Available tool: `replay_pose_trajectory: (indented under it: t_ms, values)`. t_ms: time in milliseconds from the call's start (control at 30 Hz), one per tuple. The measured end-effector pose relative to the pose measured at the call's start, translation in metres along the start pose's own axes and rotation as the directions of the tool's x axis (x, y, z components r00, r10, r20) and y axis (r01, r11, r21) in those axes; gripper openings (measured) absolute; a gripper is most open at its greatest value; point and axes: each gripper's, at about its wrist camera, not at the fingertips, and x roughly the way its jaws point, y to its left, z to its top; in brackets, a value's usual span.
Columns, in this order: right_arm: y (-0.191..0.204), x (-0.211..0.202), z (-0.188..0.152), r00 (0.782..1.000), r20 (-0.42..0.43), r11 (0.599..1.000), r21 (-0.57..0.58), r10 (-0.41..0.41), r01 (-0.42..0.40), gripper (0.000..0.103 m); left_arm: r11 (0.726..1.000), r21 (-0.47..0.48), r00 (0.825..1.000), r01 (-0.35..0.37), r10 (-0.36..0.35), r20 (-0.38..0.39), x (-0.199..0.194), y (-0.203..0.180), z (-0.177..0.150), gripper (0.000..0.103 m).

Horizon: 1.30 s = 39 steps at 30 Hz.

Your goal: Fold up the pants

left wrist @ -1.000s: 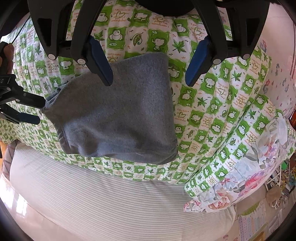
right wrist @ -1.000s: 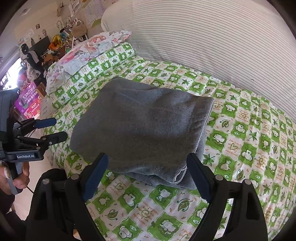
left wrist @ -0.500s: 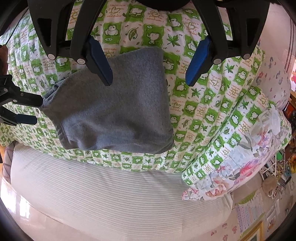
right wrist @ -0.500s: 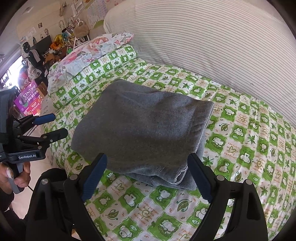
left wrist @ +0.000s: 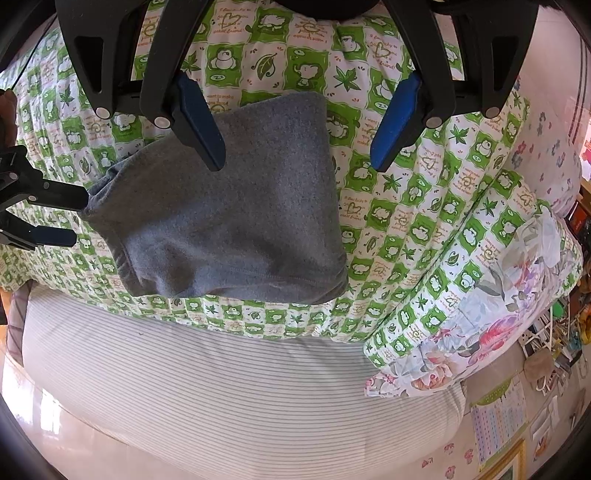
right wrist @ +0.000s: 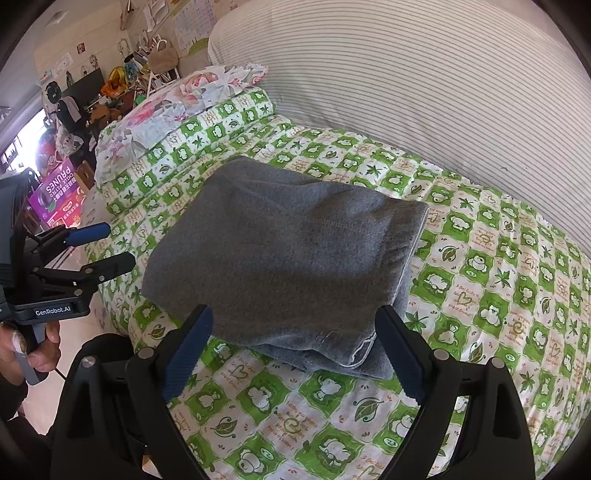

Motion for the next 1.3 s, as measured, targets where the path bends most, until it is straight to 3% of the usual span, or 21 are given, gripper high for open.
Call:
replay_pose_trajectory:
  t_ms: [1300]
  values:
    - [0.0010,0.0032,-0.0041,1.000,-0.006,1.000,0.000,0.006,-0.006,0.091,1.000,-0.002,1.000,0.012,-0.012,-0.015,0.0067,-0.0018,0.0008,0.081]
